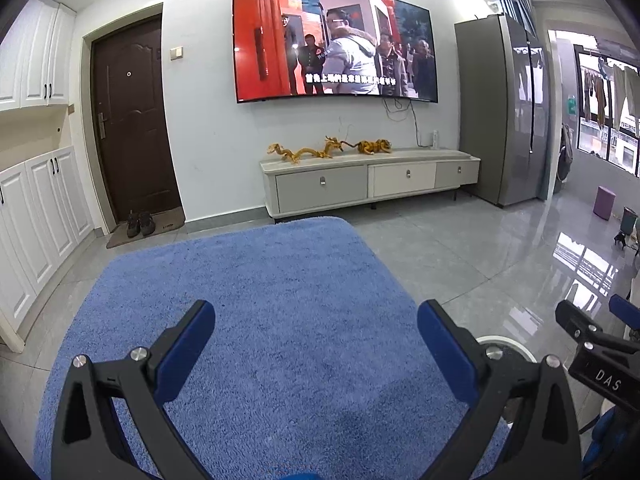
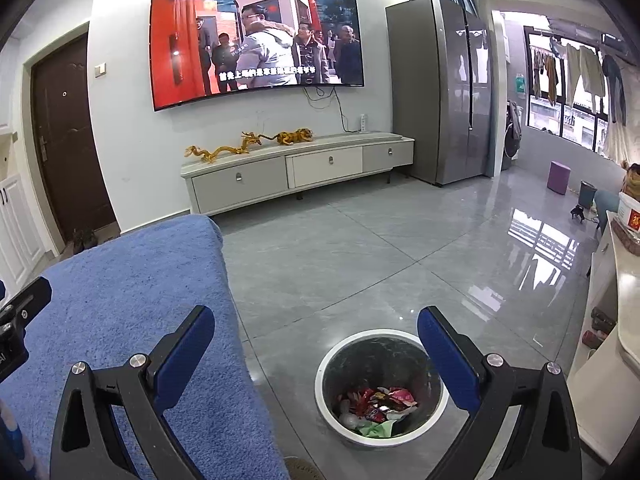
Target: Collect trash
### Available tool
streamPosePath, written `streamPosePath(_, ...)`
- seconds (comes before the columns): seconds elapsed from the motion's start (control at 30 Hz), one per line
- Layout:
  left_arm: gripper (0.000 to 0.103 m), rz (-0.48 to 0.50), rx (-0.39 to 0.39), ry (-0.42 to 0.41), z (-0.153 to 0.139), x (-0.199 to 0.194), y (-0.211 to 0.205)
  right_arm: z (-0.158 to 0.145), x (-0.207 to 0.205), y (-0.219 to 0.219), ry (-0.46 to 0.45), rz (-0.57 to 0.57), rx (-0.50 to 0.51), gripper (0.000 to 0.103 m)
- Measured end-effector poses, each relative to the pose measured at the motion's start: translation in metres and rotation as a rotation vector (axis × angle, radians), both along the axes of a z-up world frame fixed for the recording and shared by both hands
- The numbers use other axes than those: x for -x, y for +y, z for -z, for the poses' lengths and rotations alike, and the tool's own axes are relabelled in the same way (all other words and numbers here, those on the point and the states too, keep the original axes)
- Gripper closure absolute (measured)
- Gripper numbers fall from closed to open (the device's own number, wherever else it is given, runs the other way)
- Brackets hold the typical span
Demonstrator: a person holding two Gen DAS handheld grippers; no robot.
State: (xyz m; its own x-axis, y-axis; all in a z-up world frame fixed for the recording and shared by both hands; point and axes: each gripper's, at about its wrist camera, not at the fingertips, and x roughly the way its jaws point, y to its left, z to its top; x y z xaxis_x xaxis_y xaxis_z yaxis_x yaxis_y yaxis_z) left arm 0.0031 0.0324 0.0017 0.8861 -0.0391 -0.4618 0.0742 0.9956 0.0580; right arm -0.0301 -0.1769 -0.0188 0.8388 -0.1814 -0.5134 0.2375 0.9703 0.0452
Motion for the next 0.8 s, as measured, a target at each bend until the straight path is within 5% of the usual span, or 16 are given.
streamPosePath(0.8, 0.001, 0.013, -0.006, 0.007, 0.0047, 0.0042, 0.0046, -0.0049, 0.0045, -0.0031, -0.001, 0.003, 0.009, 0.001)
